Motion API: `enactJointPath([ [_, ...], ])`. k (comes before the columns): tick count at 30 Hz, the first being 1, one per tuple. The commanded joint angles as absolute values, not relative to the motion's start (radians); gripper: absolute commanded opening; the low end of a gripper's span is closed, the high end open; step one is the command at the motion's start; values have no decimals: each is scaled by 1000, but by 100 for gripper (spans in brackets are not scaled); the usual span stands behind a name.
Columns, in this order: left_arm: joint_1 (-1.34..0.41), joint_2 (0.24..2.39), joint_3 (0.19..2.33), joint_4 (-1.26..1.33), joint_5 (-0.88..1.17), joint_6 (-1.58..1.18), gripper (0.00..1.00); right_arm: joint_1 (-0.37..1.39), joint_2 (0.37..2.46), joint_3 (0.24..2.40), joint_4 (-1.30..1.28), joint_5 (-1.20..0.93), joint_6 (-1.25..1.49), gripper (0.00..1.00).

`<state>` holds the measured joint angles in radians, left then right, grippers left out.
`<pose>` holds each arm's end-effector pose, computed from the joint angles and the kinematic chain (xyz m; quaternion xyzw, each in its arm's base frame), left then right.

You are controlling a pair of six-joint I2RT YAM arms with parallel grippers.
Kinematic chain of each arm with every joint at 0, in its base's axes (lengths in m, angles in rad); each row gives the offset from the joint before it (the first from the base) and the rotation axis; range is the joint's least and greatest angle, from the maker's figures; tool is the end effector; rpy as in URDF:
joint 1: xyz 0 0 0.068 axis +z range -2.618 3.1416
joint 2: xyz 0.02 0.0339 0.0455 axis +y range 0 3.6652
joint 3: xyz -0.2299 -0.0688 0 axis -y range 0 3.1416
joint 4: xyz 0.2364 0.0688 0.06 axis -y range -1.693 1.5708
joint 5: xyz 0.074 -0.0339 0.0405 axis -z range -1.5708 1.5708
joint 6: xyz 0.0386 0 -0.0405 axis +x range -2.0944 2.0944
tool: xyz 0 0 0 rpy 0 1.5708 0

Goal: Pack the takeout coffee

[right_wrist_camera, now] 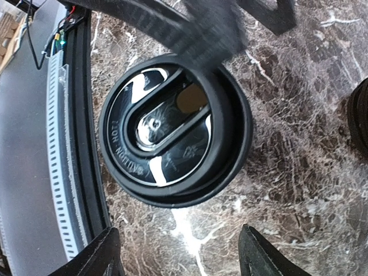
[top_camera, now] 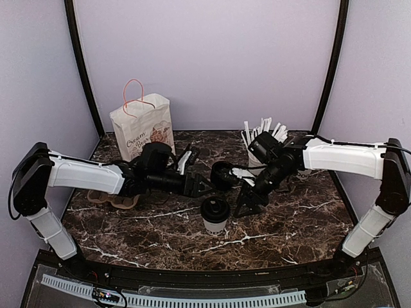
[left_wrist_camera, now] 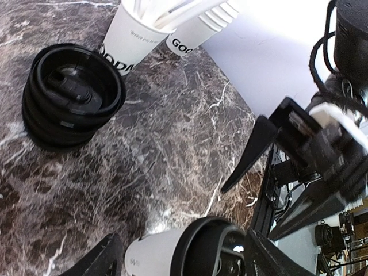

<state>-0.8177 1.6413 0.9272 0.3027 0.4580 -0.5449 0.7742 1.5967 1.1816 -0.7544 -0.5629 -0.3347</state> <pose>0.2294 -0.2697 0.1899 0.2340 0.7903 -0.4835 0.2948 0.2059 0.2302 0.2047 -0.5427 0.7712 0.3074 0.1275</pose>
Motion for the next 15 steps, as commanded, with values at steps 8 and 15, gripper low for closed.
enactJointPath([
  [8,-836,1766,1066,222,464,-506,72,804,1644,1235,-668,-449,-296,82],
  [15,-836,1729,999,240,466,-544,67,801,1707,1290,-677,-445,-273,82],
])
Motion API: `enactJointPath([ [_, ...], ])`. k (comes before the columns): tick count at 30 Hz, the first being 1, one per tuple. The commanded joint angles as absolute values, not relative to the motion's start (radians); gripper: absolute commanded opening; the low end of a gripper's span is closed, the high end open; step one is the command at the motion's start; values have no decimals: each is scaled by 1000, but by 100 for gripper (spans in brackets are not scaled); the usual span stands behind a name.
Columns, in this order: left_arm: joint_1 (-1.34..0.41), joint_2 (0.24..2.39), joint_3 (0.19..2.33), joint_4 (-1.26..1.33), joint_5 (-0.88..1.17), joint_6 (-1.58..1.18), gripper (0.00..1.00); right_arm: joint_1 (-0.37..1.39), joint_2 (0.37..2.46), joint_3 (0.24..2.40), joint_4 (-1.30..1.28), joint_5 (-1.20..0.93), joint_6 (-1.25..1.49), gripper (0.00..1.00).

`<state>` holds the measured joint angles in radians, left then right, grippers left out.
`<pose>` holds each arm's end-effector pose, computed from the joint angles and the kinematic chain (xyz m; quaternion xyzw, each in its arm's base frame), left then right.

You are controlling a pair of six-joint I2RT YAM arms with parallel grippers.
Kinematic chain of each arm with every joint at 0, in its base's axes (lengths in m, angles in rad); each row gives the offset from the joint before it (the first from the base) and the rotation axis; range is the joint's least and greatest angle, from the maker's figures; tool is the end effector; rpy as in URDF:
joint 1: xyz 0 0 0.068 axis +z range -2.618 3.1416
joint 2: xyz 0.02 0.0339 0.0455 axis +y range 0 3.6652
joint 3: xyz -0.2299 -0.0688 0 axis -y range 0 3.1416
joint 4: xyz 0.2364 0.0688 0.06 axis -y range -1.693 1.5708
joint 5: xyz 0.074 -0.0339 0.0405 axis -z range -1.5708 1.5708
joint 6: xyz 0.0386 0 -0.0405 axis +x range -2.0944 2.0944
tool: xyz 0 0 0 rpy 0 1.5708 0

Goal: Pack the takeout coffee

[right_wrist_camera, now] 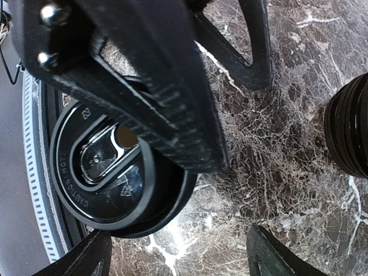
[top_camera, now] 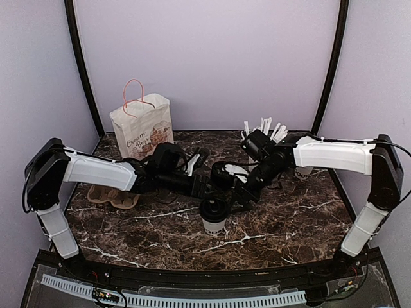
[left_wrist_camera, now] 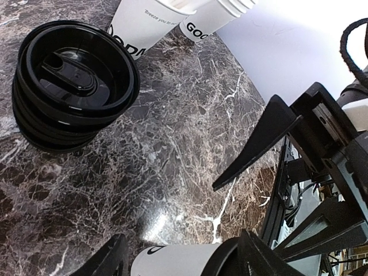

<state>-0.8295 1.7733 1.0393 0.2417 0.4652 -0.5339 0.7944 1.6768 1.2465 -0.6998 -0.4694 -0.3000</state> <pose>0.2422 -0.2902 0.1736 0.2400 0.8085 -0.4684 0.2634 0.2191 0.2480 0.2000 -0.5372 0.7840 0.2720 0.1506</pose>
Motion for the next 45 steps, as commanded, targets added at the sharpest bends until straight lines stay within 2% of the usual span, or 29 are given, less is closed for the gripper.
enactJointPath([
  [1,-836,1712,990,241,459,-548,66,797,1715,1295,-675,-435,-264,81],
  [19,-836,1516,827,200,323,-588,67,724,1771,1385,-692,-416,-248,80],
  [25,-836,1450,830,138,312,-574,71,721,1681,1296,-742,-607,-284,80],
  [29,-836,1431,801,160,419,-588,71,721,1638,1218,-745,-758,-275,80],
  [38,-837,1414,764,111,407,-673,60,722,1712,1169,-722,-950,-211,71],
  [45,-837,1417,735,145,468,-745,55,722,1757,1188,-721,-988,-200,64],
])
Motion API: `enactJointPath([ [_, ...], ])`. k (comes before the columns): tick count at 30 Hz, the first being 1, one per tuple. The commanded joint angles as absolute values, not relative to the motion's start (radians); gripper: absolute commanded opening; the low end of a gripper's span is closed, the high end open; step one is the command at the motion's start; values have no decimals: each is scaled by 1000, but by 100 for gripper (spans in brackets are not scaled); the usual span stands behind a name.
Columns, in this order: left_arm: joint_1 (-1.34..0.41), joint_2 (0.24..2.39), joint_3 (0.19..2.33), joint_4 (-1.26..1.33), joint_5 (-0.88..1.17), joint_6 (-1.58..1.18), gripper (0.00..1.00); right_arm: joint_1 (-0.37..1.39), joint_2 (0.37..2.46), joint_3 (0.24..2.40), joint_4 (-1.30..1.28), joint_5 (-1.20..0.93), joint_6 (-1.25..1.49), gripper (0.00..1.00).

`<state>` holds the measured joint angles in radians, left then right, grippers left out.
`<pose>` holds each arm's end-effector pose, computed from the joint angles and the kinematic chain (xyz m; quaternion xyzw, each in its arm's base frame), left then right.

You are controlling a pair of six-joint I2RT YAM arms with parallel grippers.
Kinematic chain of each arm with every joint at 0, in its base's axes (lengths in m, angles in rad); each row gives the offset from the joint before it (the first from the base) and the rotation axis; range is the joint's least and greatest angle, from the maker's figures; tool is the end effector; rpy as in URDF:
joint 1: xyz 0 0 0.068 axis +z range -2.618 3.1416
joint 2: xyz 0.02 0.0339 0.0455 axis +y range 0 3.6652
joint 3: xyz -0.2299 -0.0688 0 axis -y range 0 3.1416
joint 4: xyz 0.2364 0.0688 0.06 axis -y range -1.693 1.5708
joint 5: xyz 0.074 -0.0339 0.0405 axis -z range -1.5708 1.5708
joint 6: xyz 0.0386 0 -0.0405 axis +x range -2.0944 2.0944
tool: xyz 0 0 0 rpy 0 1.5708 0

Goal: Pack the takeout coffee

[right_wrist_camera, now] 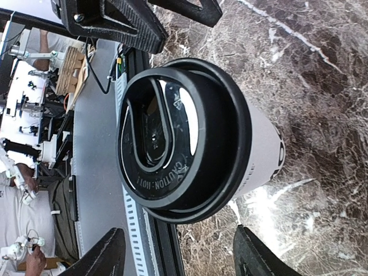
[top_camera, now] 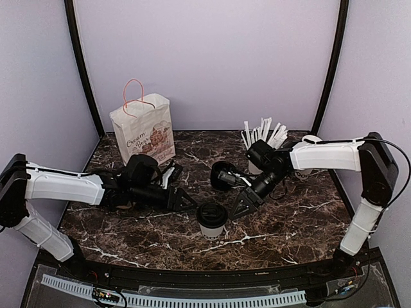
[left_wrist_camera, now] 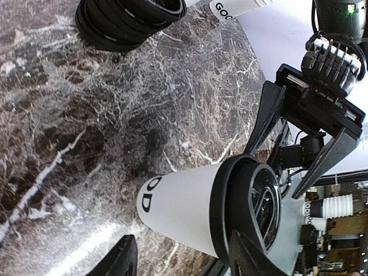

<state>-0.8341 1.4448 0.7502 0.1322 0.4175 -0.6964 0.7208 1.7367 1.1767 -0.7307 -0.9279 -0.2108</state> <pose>0.1924 -0.2354 0.1781 0.1588 0.8476 -0.4583 0.2152 0.2178 0.2324 0.1722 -0.4535 0.7631 0.4603 0.0090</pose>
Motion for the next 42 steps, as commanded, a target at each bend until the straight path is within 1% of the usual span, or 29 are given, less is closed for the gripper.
enactJointPath([
  [1,-837,1420,734,147,471,-748,54,721,1760,1191,-720,-988,-199,63],
  [8,-837,1427,729,155,477,-744,54,699,1781,1192,-701,-988,-173,53],
  [20,-837,1471,725,212,505,-758,53,692,1820,1217,-688,-982,-155,50],
  [26,-837,1501,719,227,526,-763,53,692,1836,1230,-695,-995,-160,51],
  [34,-838,1517,705,220,528,-771,51,691,1861,1247,-706,-1002,-160,59],
  [37,-839,1521,703,216,524,-772,51,691,1877,1245,-693,-969,-136,60],
  [42,-846,1538,693,213,523,-775,49,692,1927,1244,-688,-838,-107,60],
])
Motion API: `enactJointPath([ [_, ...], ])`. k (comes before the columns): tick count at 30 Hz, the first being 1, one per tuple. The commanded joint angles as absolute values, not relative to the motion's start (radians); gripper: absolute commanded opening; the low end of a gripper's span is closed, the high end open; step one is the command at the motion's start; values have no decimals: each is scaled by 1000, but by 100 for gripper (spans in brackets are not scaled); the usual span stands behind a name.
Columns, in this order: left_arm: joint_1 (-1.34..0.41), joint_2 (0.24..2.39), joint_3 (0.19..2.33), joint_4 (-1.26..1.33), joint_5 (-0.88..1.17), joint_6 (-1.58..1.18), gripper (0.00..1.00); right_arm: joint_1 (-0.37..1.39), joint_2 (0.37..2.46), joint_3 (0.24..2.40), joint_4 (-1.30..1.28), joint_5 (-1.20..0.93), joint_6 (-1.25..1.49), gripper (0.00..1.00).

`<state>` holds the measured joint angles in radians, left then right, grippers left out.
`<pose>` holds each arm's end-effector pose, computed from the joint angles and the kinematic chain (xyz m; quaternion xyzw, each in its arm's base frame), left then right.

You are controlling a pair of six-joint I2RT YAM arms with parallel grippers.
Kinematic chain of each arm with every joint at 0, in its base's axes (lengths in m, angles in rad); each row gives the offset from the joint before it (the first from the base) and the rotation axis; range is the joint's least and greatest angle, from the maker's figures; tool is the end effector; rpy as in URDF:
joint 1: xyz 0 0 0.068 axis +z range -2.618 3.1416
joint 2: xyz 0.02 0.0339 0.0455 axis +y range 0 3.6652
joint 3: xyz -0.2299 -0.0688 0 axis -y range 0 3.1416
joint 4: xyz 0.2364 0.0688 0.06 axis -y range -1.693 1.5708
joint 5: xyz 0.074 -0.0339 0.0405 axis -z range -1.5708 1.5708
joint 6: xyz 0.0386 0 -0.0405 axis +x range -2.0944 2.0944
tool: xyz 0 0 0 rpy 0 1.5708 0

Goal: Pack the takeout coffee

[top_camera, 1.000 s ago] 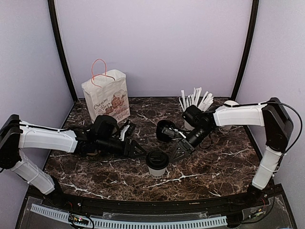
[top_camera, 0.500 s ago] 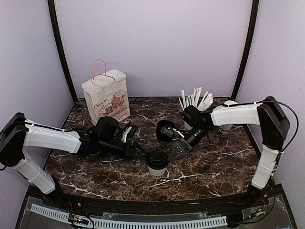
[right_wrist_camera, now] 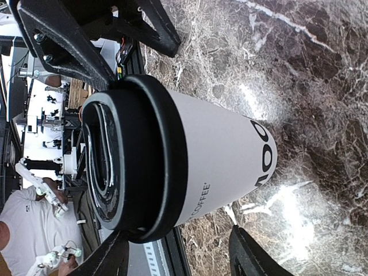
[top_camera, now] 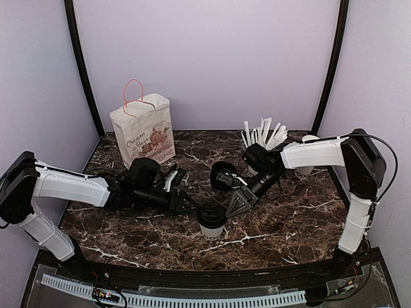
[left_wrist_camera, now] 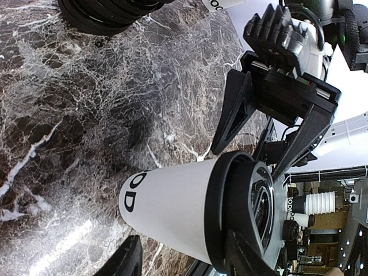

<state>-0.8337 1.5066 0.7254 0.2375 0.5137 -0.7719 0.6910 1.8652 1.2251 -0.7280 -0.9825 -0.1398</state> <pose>0.1926 -0.2404 0.1634 0.1508 0.8382 -0.4955 0.1709 0.2349 0.2359 0.1470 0.3977 -0.7834 -0.4759 0.0419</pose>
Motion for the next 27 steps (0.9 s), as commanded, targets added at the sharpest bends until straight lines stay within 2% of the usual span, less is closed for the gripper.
enactJointPath([
  [1,-847,1541,686,212,516,-781,49,691,1936,1243,-688,-828,-102,60],
  [8,-872,1585,678,90,411,-776,40,692,2003,1220,-669,-650,-68,60],
  [11,-872,1612,619,111,397,-809,34,691,2030,1214,-671,-586,-73,60],
  [14,-872,1633,574,152,401,-826,33,692,2028,1215,-670,-565,-83,60],
  [19,-872,1615,593,173,393,-776,33,691,1999,1239,-686,-614,-126,59],
  [27,-871,1552,771,67,286,-625,38,685,1897,1282,-772,-821,-231,61],
])
